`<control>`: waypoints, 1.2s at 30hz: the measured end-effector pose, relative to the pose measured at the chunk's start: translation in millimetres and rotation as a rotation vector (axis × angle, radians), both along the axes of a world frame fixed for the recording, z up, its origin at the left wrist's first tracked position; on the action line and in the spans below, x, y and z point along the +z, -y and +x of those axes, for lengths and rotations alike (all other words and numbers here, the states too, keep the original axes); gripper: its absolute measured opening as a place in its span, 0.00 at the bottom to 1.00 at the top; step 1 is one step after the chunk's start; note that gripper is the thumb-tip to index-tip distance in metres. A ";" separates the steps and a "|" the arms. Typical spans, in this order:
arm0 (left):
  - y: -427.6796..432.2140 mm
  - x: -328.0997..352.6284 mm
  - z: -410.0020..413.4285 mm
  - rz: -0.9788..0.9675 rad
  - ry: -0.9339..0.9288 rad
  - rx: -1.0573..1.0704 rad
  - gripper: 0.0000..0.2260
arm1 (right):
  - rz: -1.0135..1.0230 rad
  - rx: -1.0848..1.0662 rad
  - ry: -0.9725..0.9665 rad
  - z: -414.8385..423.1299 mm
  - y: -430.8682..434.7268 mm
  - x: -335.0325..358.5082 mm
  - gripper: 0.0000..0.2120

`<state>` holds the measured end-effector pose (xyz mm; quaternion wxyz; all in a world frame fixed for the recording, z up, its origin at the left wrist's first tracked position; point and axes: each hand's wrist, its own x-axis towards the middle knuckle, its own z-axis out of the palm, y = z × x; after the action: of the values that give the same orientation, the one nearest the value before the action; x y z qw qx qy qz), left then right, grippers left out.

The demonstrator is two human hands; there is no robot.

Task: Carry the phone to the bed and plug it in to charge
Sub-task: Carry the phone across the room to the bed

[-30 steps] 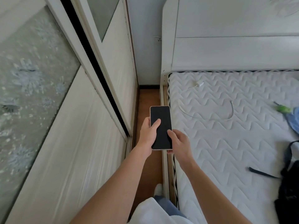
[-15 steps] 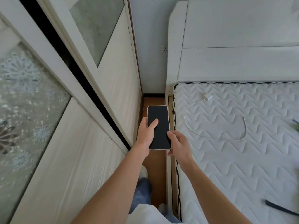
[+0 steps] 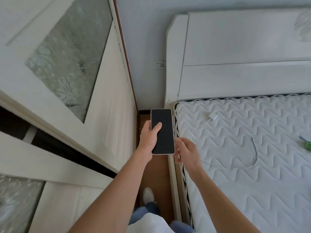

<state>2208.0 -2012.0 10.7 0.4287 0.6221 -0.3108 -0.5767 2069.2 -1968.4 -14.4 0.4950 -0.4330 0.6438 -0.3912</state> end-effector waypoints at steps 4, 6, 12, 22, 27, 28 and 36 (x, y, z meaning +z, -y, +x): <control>32.9 1.1 9.6 0.009 0.002 -0.030 0.12 | -0.006 -0.004 -0.015 13.6 30.0 3.5 0.12; 39.0 0.2 10.4 0.015 0.001 -0.038 0.11 | -0.004 0.008 -0.014 16.6 36.8 3.7 0.11; 60.8 -7.1 -2.9 0.034 0.034 -0.125 0.09 | 0.011 -0.052 -0.004 9.5 53.8 -0.6 0.11; 57.4 -12.7 -93.8 0.096 0.005 -0.325 0.07 | 0.072 -0.286 -0.017 -67.3 26.3 -3.2 0.20; 48.4 -4.2 -146.7 0.115 -0.040 -0.412 0.10 | 0.068 -0.394 0.006 -114.6 7.3 1.5 0.12; 46.7 -2.3 -156.5 0.118 -0.047 -0.427 0.10 | 0.069 -0.415 0.014 -123.0 3.9 2.9 0.13; 50.3 -2.9 -212.9 0.104 -0.017 -0.549 0.08 | 0.067 -0.526 0.060 -174.2 0.1 4.1 0.16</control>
<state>1995.1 -2062.4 7.8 0.2269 0.5308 -0.4340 -0.6917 1895.0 -1968.6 -10.3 0.4093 -0.2222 0.7319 -0.4975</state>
